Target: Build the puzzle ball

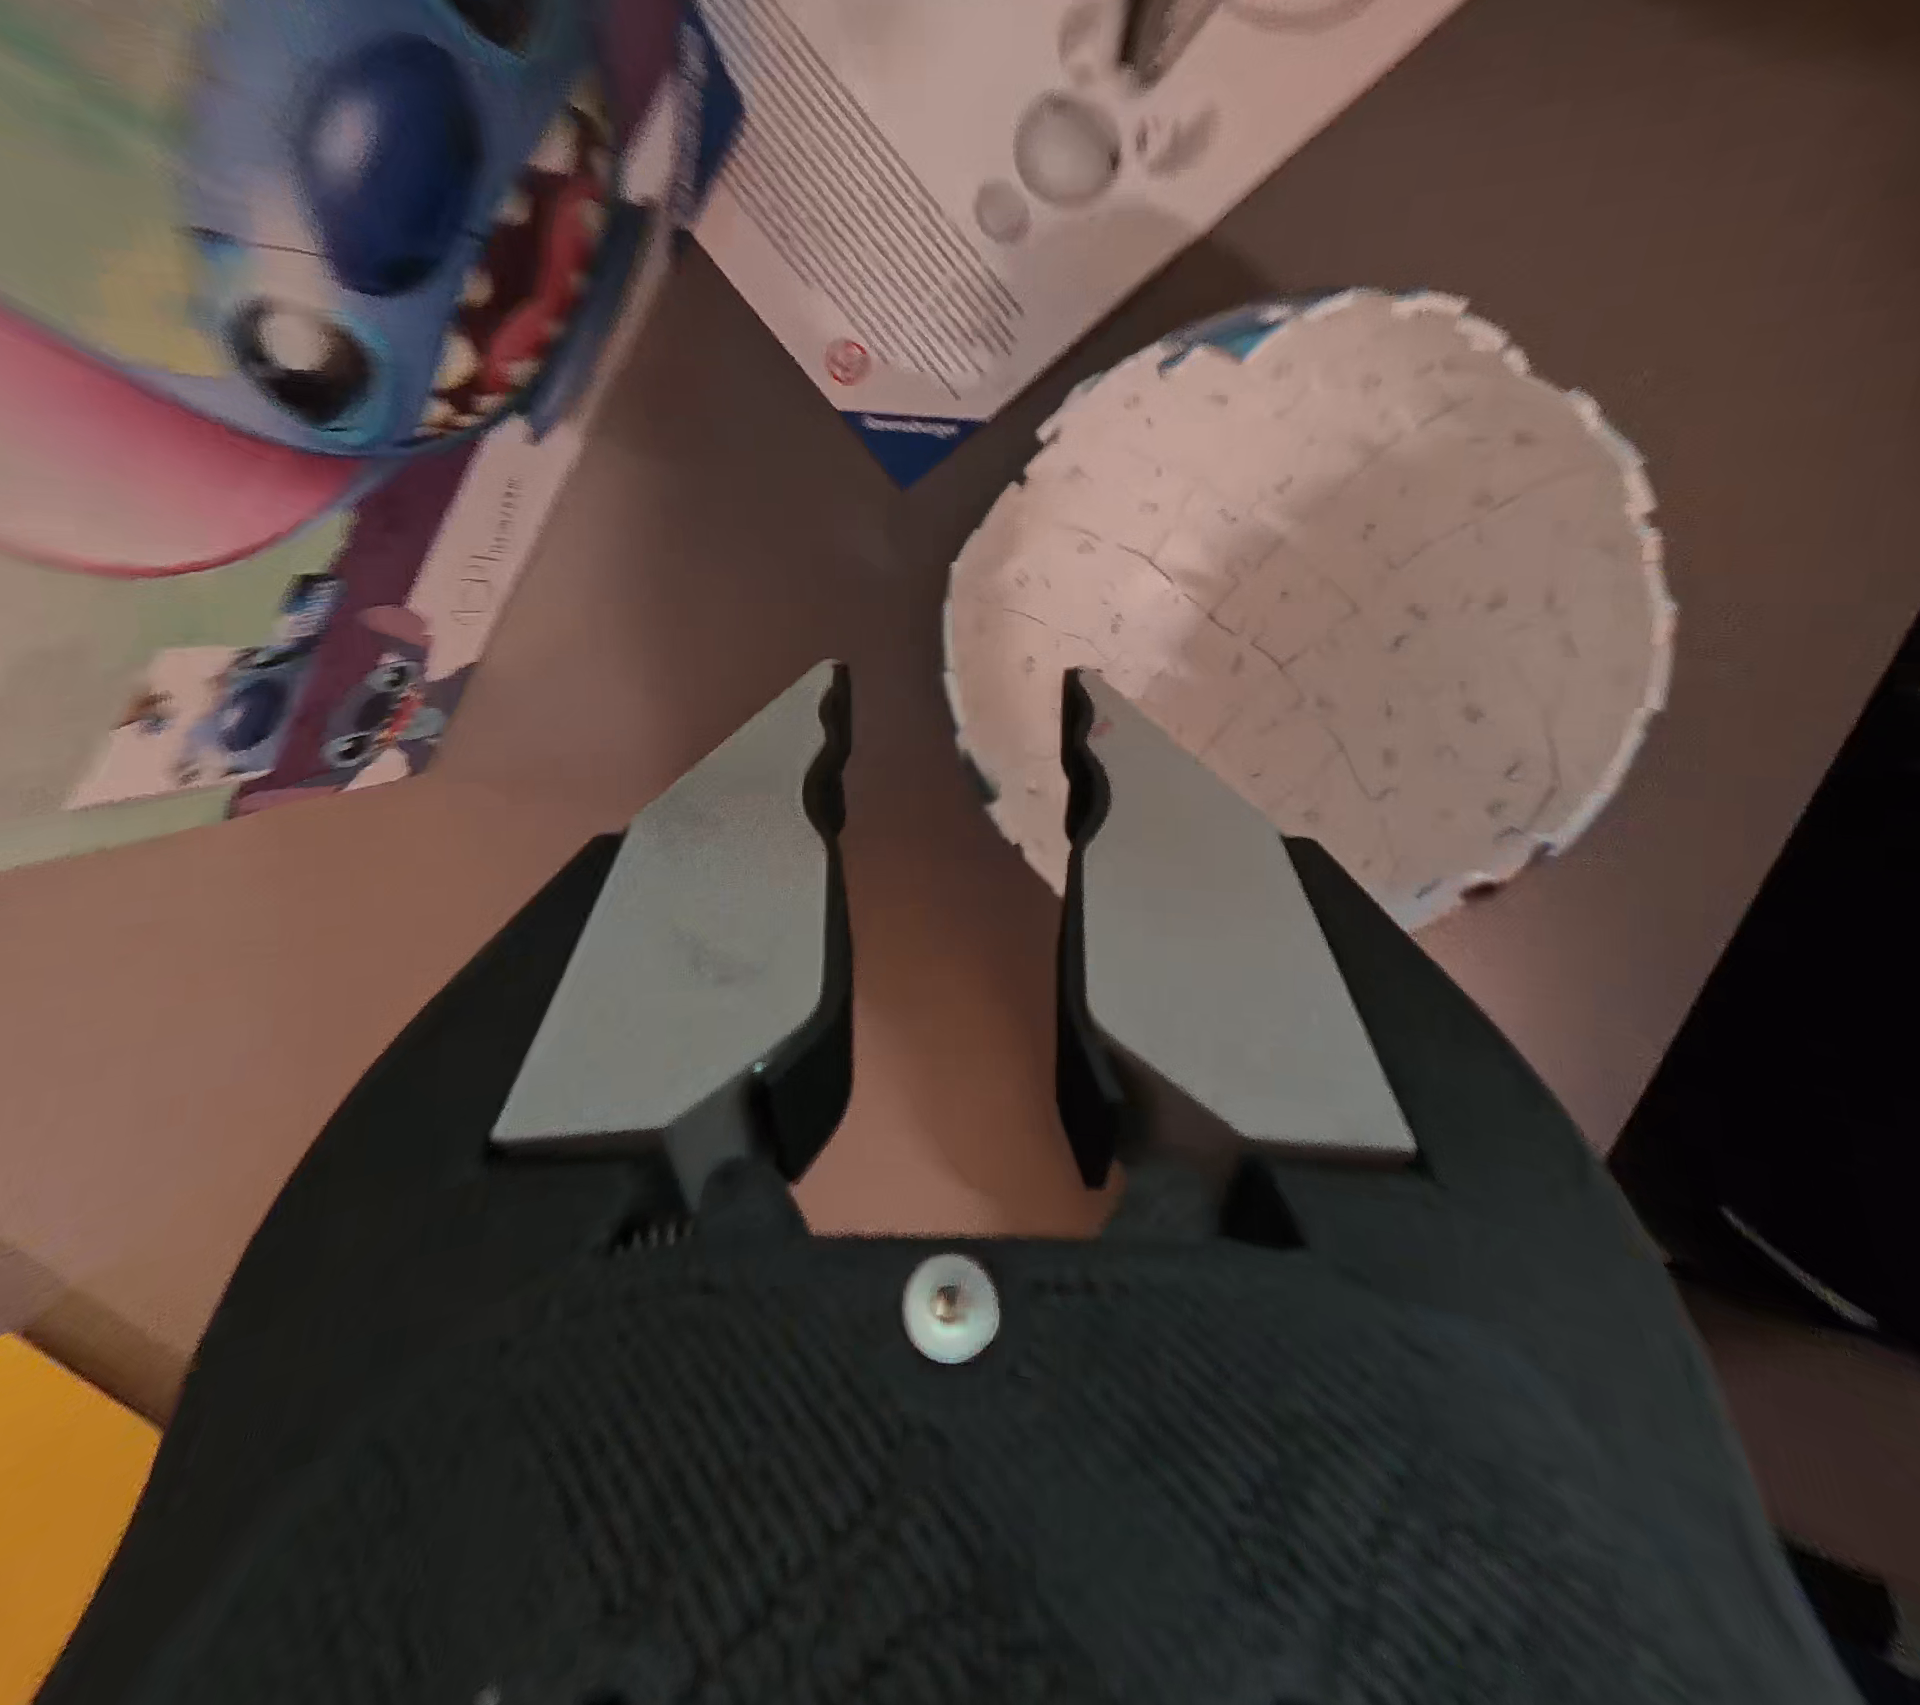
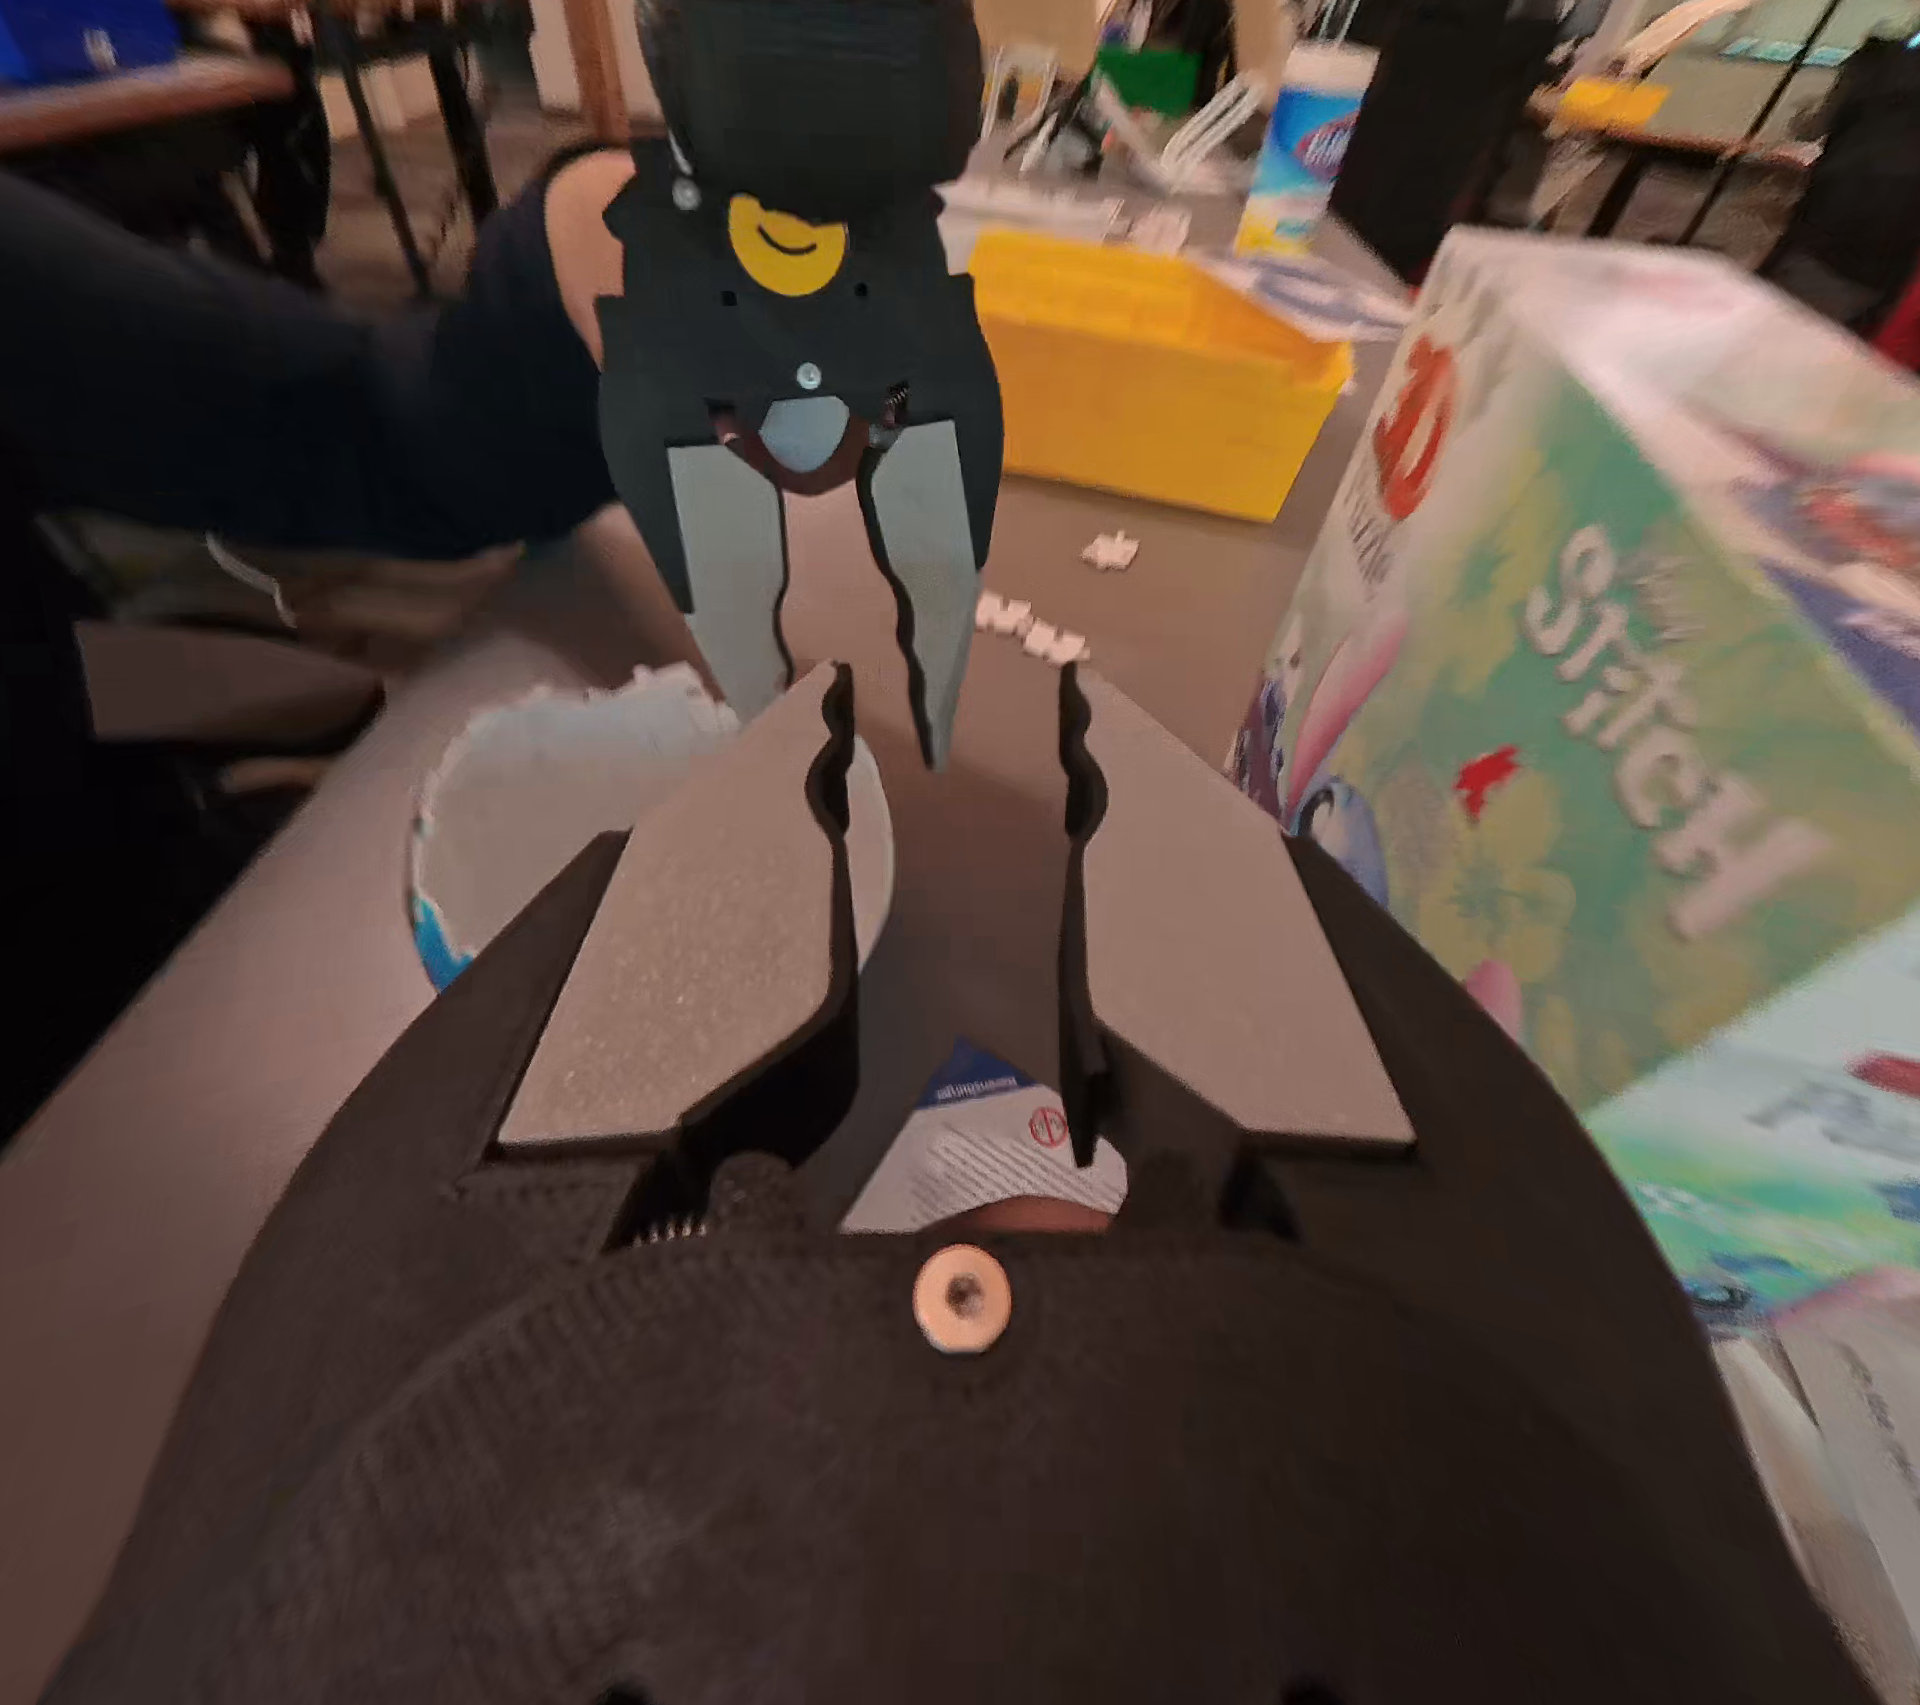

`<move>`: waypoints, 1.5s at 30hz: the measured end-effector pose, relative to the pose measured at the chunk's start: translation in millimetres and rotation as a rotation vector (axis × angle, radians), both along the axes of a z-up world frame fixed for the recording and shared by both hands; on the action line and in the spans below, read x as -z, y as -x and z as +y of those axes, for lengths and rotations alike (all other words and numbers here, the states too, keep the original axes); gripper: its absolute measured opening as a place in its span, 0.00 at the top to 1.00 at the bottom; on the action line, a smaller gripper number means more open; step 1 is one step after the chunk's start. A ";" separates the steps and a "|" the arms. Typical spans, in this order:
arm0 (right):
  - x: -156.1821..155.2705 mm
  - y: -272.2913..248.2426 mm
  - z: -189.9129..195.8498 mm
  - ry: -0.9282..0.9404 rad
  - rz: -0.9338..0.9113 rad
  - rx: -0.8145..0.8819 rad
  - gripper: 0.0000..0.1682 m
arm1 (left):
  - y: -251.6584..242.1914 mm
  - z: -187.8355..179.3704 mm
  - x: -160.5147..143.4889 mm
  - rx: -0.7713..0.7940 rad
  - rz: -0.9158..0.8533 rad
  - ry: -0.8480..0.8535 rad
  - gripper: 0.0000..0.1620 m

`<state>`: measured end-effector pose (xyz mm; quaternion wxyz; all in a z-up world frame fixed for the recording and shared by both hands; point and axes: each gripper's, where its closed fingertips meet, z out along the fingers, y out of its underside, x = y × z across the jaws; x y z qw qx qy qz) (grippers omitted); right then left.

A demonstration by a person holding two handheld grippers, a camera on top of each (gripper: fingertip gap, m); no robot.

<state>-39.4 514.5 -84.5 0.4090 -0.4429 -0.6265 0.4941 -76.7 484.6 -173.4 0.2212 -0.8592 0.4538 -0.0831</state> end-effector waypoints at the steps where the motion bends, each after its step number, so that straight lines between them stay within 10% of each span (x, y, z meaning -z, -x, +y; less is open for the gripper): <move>1: -9.0 -5.8 -0.3 0.015 0.036 0.024 0.78 | 2.5 1.9 -14.8 -0.022 -0.043 -0.046 0.76; 8: -2.4 -48.8 -3.4 0.041 0.064 0.233 0.76 | 34.2 0.5 -67.9 -0.197 -0.293 -0.248 0.77; 33: 99.9 -95.3 58.4 0.101 -0.146 0.698 0.73 | 206.6 49.4 3.7 -0.728 -0.414 -0.374 0.64; 45: 115.2 -90.6 59.1 0.093 -0.200 0.706 0.74 | 291.1 -77.6 -74.2 -0.873 -0.261 -0.726 0.73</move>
